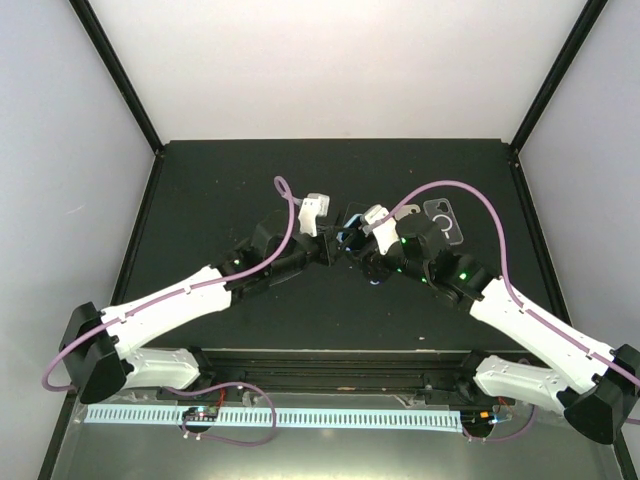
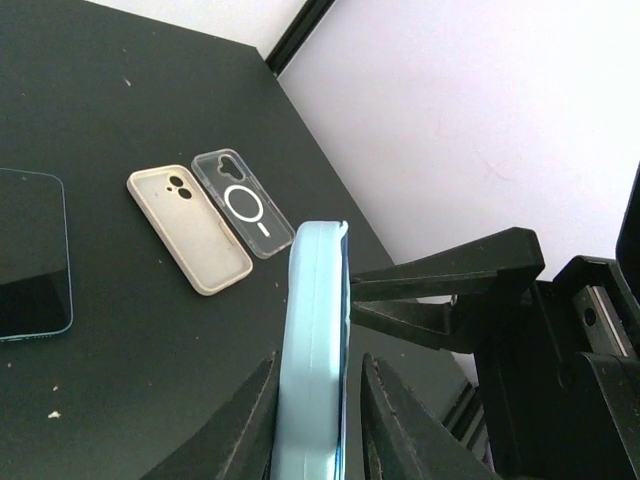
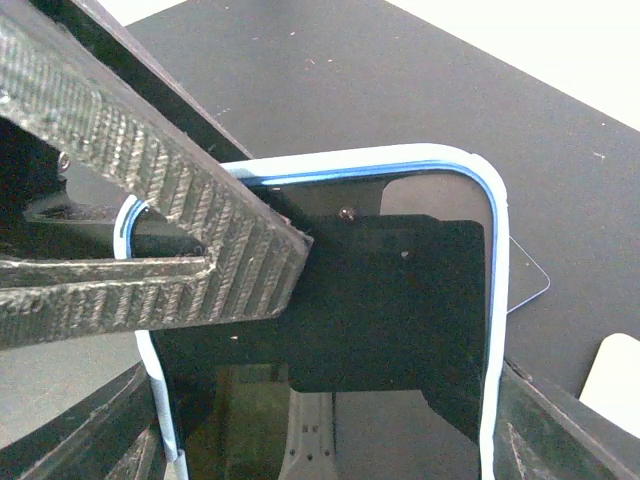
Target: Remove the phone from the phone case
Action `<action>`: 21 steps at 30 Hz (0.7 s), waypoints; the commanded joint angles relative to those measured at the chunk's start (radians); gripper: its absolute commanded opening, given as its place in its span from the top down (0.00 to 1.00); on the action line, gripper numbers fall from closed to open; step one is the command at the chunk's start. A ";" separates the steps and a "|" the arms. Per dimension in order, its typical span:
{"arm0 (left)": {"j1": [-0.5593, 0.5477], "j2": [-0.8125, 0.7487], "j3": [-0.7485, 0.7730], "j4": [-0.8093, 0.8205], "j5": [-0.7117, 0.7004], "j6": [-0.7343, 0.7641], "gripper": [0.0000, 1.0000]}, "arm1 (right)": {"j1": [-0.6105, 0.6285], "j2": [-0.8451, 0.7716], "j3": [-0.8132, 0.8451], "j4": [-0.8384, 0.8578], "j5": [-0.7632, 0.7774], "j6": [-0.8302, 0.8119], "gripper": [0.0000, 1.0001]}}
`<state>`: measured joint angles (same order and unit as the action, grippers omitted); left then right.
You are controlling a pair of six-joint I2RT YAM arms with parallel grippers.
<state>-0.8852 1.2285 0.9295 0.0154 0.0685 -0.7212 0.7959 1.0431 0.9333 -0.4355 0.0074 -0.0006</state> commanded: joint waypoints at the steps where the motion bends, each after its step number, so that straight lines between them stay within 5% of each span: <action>1: -0.006 0.012 0.060 0.003 0.043 -0.009 0.79 | 0.002 -0.030 0.035 0.066 0.032 0.003 0.99; 6: -0.003 0.007 0.069 -0.007 0.057 0.004 0.96 | 0.001 -0.037 0.034 0.054 -0.016 -0.020 0.98; 7: -0.002 0.002 0.070 -0.012 0.055 0.010 0.98 | 0.001 -0.039 0.038 0.041 -0.059 -0.038 0.91; 11: 0.020 -0.064 0.093 -0.111 0.041 0.059 0.98 | 0.001 -0.062 0.048 -0.025 -0.269 -0.116 0.05; 16: 0.052 -0.211 0.070 -0.233 0.025 0.216 0.98 | -0.013 -0.080 0.074 -0.160 -0.438 -0.218 0.00; 21: 0.064 -0.340 0.016 -0.260 0.218 0.422 0.98 | -0.079 -0.117 0.082 -0.262 -0.641 -0.300 0.00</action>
<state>-0.8314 0.9821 0.9592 -0.2470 0.1341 -0.4984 0.7521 0.9657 0.9970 -0.5972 -0.4217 -0.2054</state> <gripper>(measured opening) 0.110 0.996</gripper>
